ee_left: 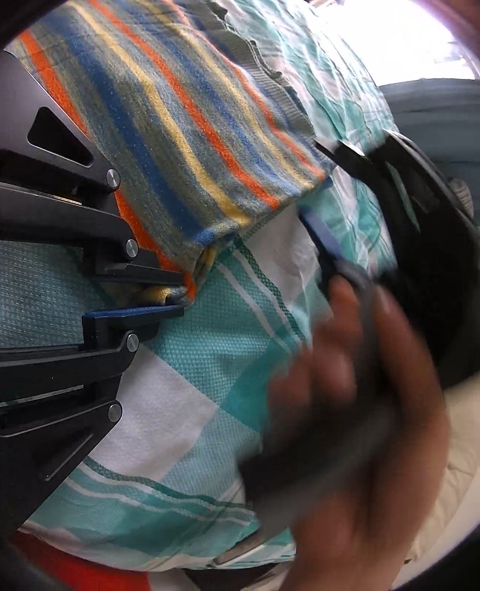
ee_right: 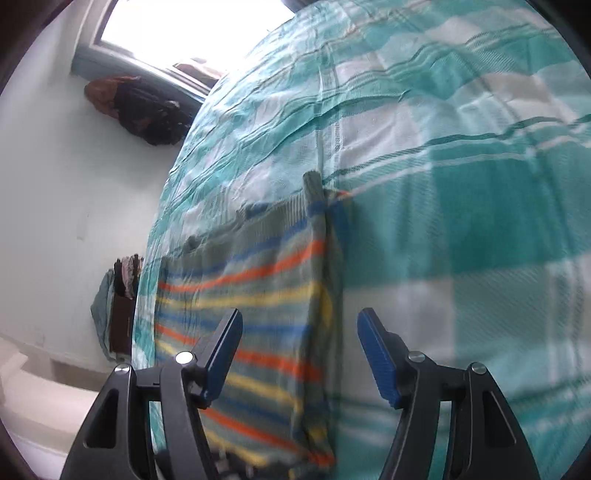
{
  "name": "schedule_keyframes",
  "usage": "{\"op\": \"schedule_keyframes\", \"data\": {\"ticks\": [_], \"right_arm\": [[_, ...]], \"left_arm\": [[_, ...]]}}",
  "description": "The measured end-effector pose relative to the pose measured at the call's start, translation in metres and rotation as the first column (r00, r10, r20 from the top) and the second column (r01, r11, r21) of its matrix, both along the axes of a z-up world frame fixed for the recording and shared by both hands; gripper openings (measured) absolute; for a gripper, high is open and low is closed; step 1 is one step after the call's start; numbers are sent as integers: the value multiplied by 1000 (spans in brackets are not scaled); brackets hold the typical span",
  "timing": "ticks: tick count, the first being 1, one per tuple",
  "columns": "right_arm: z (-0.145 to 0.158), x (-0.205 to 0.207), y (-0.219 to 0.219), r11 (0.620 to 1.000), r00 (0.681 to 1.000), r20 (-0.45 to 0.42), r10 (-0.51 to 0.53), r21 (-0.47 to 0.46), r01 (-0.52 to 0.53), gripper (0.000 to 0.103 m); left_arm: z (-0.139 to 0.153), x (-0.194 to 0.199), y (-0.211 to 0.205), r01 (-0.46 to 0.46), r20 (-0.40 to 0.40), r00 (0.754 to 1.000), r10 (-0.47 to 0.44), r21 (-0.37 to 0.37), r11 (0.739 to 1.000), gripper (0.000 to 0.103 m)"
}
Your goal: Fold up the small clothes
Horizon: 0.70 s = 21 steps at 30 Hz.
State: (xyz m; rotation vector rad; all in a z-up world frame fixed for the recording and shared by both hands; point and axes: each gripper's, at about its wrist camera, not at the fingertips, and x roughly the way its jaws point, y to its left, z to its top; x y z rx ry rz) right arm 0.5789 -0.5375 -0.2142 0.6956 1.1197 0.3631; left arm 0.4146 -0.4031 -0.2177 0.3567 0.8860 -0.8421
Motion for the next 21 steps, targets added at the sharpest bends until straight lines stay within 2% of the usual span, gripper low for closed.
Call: {"op": "schedule_keyframes", "data": {"ticks": [2, 4, 5, 7, 9, 12, 14, 18, 21], "right_arm": [[-13, 18, 6, 999, 999, -22, -30, -17, 29, 63], [-15, 23, 8, 998, 998, -12, -60, -28, 60, 29], [-10, 24, 9, 995, 997, -6, -80, -58, 80, 9], [7, 21, 17, 993, 996, 37, -78, -80, 81, 9], [39, 19, 36, 994, 993, 109, -35, -104, 46, 9], [78, 25, 74, 996, 983, 184, 30, -84, -15, 9], [100, 33, 115, 994, 972, 220, 87, -77, -72, 9], [109, 51, 202, 978, 951, 236, 202, -103, -182, 9], [91, 65, 261, 966, 946, 203, 251, -116, -232, 9]], "left_arm": [[4, 2, 6, -8, -13, 1000, 8, -35, 999, 8], [15, 5, 18, -33, -35, 999, 30, -98, 995, 8], [23, 6, 28, -52, -41, 998, 47, -132, 990, 7], [41, 8, 57, -103, -57, 994, 93, -211, 972, 7], [56, 11, 94, -172, -90, 984, 152, -290, 941, 7], [76, 14, 158, -301, -128, 953, 273, -359, 883, 7], [85, 12, 202, -374, -139, 927, 348, -382, 845, 7], [81, 16, 282, -529, -193, 847, 494, -378, 760, 7], [60, 20, 324, -621, -234, 784, 576, -338, 708, 7]]}}
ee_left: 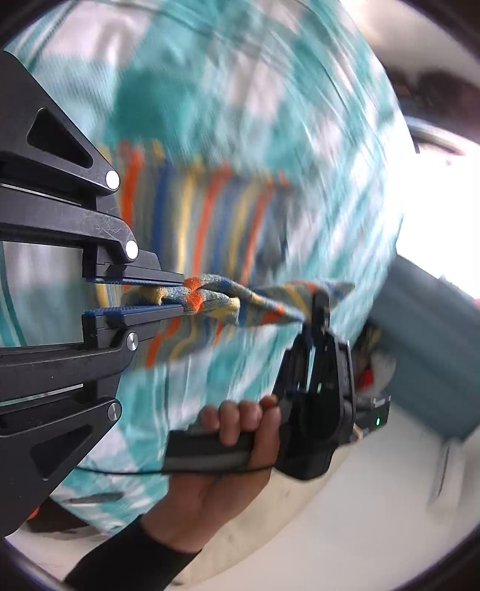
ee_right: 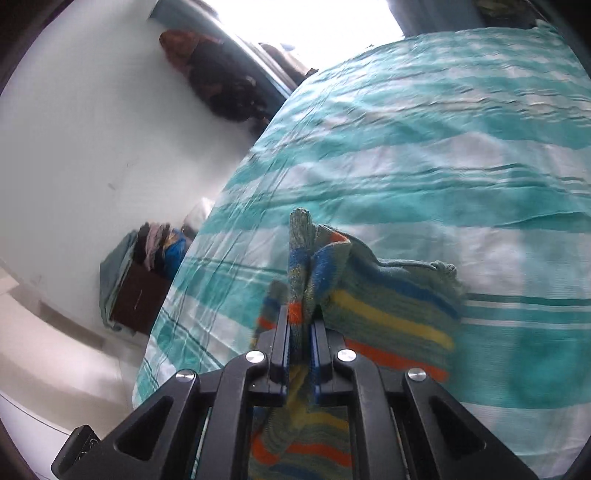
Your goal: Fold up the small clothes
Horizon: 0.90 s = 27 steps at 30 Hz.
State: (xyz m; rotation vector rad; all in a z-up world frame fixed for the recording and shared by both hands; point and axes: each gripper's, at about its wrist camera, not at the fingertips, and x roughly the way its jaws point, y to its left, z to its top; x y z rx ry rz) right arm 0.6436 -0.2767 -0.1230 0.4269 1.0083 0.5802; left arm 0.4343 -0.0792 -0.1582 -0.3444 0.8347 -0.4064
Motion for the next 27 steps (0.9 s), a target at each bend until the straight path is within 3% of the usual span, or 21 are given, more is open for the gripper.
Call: {"op": "schedule_keyframes", "data": {"ticks": [4, 5, 6, 8, 9, 11, 14, 17, 20, 22, 23, 26, 27], "right_arm": [[-39, 7, 50, 999, 997, -68, 26, 47, -23, 16], [-48, 7, 59, 998, 996, -86, 32, 53, -28, 25], [-54, 5, 63, 999, 995, -97, 26, 39, -22, 41], [-52, -3, 57, 999, 996, -84, 8, 48, -4, 46], [-46, -10, 49, 998, 998, -65, 2, 58, 1, 46], [-27, -32, 28, 1000, 1000, 11, -2, 10, 2, 46], [-5, -87, -6, 978, 988, 152, 30, -208, 2, 46], [-9, -131, -27, 954, 985, 162, 65, -301, -13, 39], [-25, -161, -25, 943, 981, 161, 106, -330, -48, 33], [-38, -169, -13, 949, 977, 165, 132, -306, -77, 31], [-48, -173, -2, 944, 972, 169, 162, -314, -103, 30], [-91, -176, 25, 912, 982, 73, 177, -387, -135, 31], [-89, -181, 27, 910, 981, 100, 166, -398, -113, 31]], "left_arm": [[-33, 1, 26, -61, -76, 995, 64, 42, 997, 8], [-41, 3, 29, -52, -112, 992, 59, 60, 997, 12], [-49, 5, 29, -46, -156, 986, 59, 88, 995, 14], [-46, 2, 36, -61, -162, 984, 74, 84, 995, 28], [-41, -1, 40, -73, -156, 984, 85, 77, 994, 43], [-26, -8, 48, -109, -111, 987, 116, 70, 992, 52], [-10, -8, 46, -98, -40, 994, 101, 63, 993, 52], [-4, 16, 25, -27, -11, 1000, 28, 98, 995, 50], [-14, 42, 6, 17, -53, 999, -9, 165, 986, 50], [-33, 62, -4, 52, -139, 990, -23, 210, 976, 31], [-45, 68, -6, 63, -188, 982, -13, 262, 963, 11], [-44, 65, 7, 56, -208, 978, -1, 261, 964, 10], [-36, 63, 13, 54, -202, 979, -3, 247, 968, 10]]}}
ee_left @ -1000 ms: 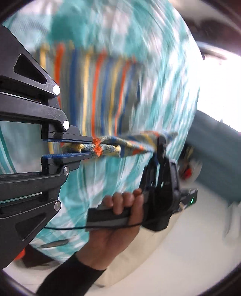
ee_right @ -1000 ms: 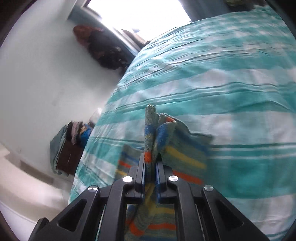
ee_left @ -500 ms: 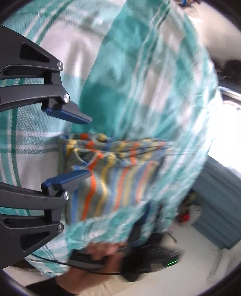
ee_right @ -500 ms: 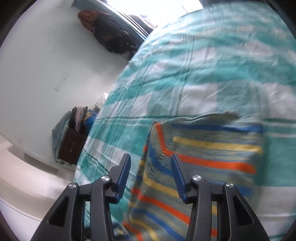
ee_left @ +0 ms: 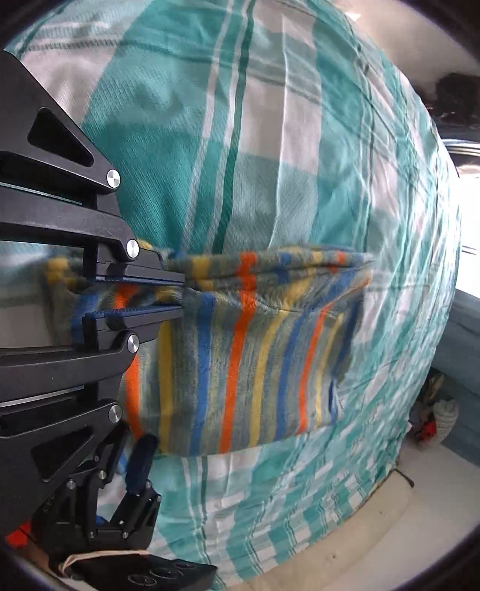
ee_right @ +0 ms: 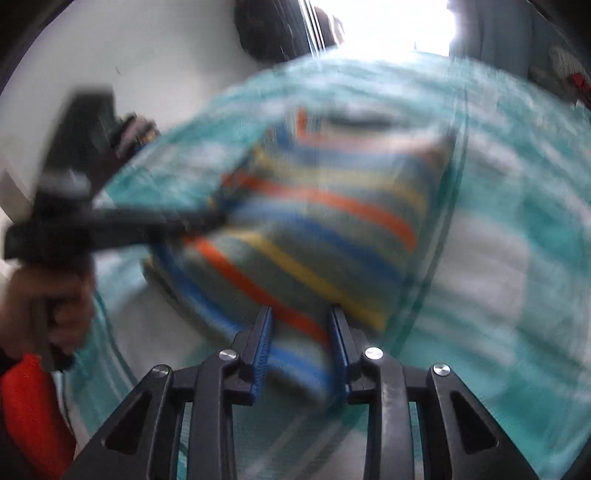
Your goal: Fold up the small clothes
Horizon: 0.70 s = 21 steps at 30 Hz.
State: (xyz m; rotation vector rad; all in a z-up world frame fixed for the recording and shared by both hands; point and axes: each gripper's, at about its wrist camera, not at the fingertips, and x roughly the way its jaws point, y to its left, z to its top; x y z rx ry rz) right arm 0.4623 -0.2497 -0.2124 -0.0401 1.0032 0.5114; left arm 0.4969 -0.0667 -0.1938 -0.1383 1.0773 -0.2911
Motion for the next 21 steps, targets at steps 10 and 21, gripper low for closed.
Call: {"op": "schedule_keyframes", "data": {"ticks": [10, 21], "right_arm": [[63, 12, -34, 993, 993, 100, -62, 108, 51, 30], [29, 109, -21, 981, 997, -55, -57, 184, 67, 34]], "left_arm": [[1, 88, -26, 38, -13, 999, -38, -9, 999, 37], [-22, 92, -18, 14, 9, 1000, -14, -4, 1000, 6]]}}
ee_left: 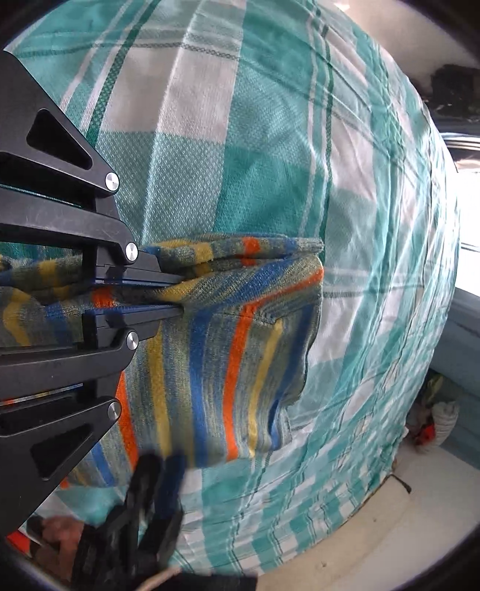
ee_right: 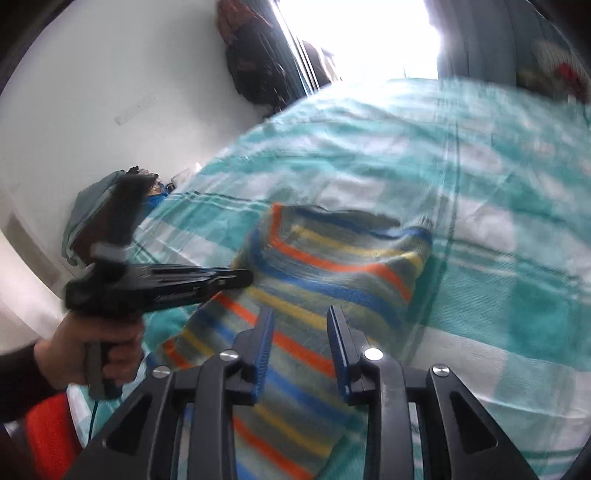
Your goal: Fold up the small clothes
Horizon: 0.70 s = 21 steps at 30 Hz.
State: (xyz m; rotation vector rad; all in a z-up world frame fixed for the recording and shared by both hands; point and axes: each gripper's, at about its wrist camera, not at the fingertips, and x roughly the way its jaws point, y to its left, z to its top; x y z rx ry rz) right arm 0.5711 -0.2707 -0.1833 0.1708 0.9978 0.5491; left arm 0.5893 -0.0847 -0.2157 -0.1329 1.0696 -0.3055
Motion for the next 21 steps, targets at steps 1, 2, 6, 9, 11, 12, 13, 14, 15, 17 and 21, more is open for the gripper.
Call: {"op": "schedule_keyframes", "data": {"ticks": [1, 2, 6, 9, 11, 12, 13, 14, 15, 17, 21], "right_arm": [[-18, 11, 1, 1000, 998, -68, -17, 2, 17, 34], [-30, 16, 3, 1000, 995, -94, -23, 14, 24, 34], [-3, 1, 2, 998, 998, -14, -54, -34, 54, 34], [31, -34, -4, 999, 997, 70, -42, -3, 42, 35], [35, -63, -1, 1000, 997, 70, -20, 24, 18, 36], [31, -73, 0, 999, 998, 63, -18, 30, 16, 40], [22, -83, 3, 999, 999, 45, -20, 27, 19, 42], [5, -91, 10, 1000, 1000, 2, -15, 5, 15, 48], [-11, -96, 17, 999, 999, -48, -10, -34, 8, 49], [-18, -115, 22, 993, 999, -32, -41, -110, 38, 49], [18, -152, 6, 993, 993, 16, -121, -14, 121, 69]], "left_arm": [[-1, 0, 0, -7, -1, 1000, 7, 4, 1000, 6], [-2, 0, 0, -12, -10, 1000, 12, -1, 1000, 7], [16, -10, 10, -17, -21, 1000, 16, -46, 999, 17], [34, -41, 23, -21, 26, 999, 22, -50, 999, 49], [32, -65, 26, -32, 34, 999, 33, -21, 999, 52], [23, -75, 25, -25, 18, 1000, 25, 19, 1000, 52], [15, -79, 24, -19, -1, 1000, 19, 54, 998, 53], [7, -84, 24, -11, -23, 1000, 13, 78, 997, 54], [4, -89, 25, -7, -33, 999, 9, 82, 997, 54], [15, -102, 27, -20, -6, 1000, 21, 106, 994, 55], [41, -128, 30, -31, 68, 997, 21, 152, 988, 73]]}}
